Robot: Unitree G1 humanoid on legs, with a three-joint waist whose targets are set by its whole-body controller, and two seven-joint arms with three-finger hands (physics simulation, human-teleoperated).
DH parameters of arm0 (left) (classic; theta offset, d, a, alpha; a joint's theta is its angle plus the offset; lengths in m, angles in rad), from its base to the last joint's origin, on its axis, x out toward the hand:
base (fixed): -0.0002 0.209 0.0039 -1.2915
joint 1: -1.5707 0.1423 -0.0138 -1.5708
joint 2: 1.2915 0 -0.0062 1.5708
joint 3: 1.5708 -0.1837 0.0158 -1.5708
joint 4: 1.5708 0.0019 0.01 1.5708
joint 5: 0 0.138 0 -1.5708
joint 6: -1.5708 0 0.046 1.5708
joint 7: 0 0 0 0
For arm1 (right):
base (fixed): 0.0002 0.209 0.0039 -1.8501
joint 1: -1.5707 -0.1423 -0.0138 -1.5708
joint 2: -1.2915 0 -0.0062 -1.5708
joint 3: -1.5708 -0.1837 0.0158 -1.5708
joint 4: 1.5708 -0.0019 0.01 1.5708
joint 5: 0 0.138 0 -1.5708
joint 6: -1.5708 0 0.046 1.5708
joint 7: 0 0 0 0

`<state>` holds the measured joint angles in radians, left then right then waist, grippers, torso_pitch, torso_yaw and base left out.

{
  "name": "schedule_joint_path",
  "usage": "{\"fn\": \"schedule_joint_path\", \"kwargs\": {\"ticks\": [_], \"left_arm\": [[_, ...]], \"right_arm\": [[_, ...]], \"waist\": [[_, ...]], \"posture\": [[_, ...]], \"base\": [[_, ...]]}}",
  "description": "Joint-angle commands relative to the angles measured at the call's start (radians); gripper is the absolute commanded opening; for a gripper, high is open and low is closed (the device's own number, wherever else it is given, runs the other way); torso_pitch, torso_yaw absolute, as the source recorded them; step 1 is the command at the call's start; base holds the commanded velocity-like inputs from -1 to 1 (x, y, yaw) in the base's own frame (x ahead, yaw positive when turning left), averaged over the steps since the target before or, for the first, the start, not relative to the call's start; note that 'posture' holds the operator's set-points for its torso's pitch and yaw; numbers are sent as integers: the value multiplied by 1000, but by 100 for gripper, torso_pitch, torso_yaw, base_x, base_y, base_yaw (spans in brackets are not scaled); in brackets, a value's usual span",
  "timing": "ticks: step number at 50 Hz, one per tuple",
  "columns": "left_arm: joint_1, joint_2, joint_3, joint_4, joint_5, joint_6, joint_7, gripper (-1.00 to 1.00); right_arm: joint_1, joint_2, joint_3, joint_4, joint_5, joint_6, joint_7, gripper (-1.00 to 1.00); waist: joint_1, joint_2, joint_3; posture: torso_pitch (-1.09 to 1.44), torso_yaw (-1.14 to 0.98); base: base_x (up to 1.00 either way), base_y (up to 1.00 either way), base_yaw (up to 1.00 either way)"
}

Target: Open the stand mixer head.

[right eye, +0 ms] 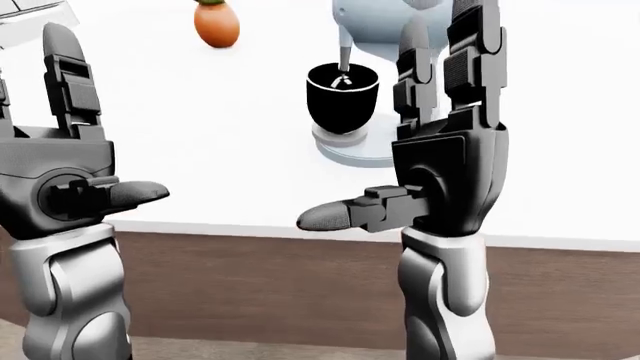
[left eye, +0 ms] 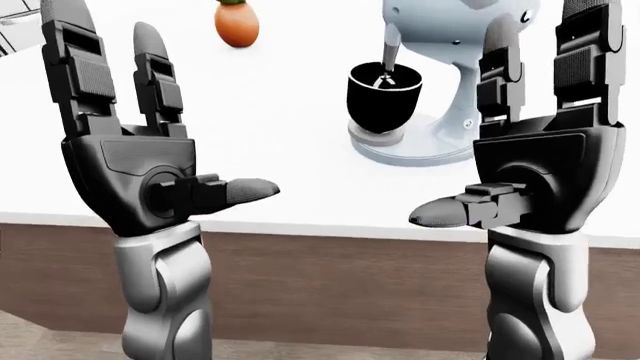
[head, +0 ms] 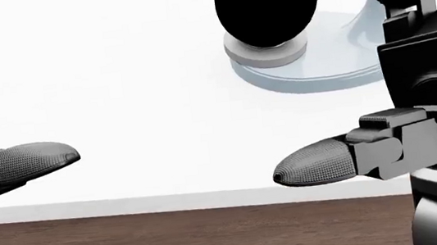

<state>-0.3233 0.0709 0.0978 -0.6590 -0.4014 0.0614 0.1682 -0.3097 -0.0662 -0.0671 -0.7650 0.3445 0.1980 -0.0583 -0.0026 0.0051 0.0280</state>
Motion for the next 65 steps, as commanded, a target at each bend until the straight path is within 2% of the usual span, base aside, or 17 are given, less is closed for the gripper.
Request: {"fn": "schedule_joint_path", "kwargs": {"ticks": [1, 10, 16, 24, 37, 41, 49, 57, 61, 65], "left_arm": [[-21, 3, 2, -29, 0, -15, -2, 100], [-16, 4, -3, -27, 2, -27, -12, 100], [-14, -1, -7, -12, 12, -37, -30, 100], [-14, -3, -9, -9, 18, -38, -35, 100], [-6, -8, -9, -11, 21, -48, -39, 100], [-13, -6, -5, -3, 17, -57, -26, 100], [-14, -5, -7, -9, 17, -54, -18, 100], [-27, -3, -5, -11, 12, -49, -8, 100], [-32, -1, -4, -11, 9, -47, -10, 100], [-29, 1, -3, -15, 5, -45, -8, 100]], "right_arm": [[-18, -2, -1, -28, -1, -19, 4, 100], [-12, 0, -1, -26, -1, -22, 9, 100], [-12, 1, -1, -13, -3, -29, 12, 100], [-12, 1, -5, -5, 0, -35, 12, 100], [-11, 0, -6, 1, -1, -38, 9, 100], [-10, -1, -6, 2, 0, -38, 9, 100], [-22, -22, -47, -18, 48, 18, -42, 100], [-41, -79, -105, -71, 119, 137, -68, 100], [-66, -136, -142, -88, 135, 214, -68, 100], [-53, -165, -163, -90, 105, 262, -38, 100]], "waist": [[0, 1, -19], [2, -2, -10], [8, -6, -31], [14, -10, -83], [5, -2, -204], [2, 2, -225], [2, 4, -234], [4, 1, -237], [5, -2, -240], [5, -6, -243]], "posture": [[0, 0], [0, 0], [-6, 0], [-14, 0], [-27, 0], [-27, 0], [-27, 0], [-27, 0], [-27, 0], [-27, 0]], "base": [[0, 0, 0], [0, 0, 0], [0, 0, 0], [0, 0, 0], [0, 0, 0], [0, 0, 0], [0, 0, 0], [0, 0, 0], [0, 0, 0], [0, 0, 0]]}}
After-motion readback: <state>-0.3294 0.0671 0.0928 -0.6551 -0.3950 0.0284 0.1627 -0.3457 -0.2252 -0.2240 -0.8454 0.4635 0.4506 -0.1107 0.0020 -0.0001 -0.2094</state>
